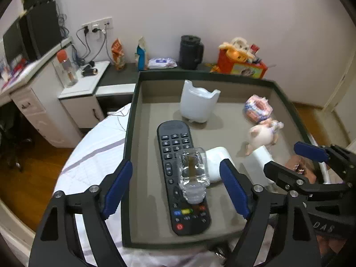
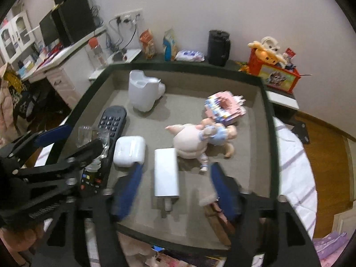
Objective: Organize rigid objects
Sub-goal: 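Carry the glass bottle and charger into the tray and open both grippers, then withdraw both grippers from the tray toward the remaining items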
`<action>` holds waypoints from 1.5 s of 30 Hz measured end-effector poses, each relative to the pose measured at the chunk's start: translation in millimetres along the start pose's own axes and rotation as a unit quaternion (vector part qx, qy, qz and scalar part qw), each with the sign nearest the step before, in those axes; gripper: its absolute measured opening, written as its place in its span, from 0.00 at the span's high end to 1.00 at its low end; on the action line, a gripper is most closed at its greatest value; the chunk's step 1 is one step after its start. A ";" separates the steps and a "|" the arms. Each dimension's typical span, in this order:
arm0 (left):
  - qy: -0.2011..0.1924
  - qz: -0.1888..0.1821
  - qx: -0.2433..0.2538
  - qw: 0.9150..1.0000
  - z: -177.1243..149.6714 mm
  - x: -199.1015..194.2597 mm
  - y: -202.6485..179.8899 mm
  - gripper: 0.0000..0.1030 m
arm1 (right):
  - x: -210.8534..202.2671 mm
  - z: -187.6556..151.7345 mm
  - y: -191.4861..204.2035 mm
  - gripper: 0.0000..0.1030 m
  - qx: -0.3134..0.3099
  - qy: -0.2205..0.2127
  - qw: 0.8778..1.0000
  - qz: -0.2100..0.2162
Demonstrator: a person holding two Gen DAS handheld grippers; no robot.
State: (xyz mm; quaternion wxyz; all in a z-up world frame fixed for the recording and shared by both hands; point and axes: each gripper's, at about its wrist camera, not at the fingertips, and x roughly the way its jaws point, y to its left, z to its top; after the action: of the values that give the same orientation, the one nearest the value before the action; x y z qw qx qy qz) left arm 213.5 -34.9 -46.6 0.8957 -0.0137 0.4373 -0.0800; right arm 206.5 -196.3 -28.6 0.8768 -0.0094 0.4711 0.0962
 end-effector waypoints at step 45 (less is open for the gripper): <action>-0.165 0.021 -0.020 0.986 -120.0 -230.6 7.6 0.00 | -220.8 -94.1 52.8 0.12 0.017 -0.196 0.979 -0.048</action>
State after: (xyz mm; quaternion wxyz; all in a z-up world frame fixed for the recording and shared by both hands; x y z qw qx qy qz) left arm -19.2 13.8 58.7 0.9566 -0.0350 0.2853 -0.0490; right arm 0.9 -189.8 105.8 0.9557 0.0013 0.2909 0.0459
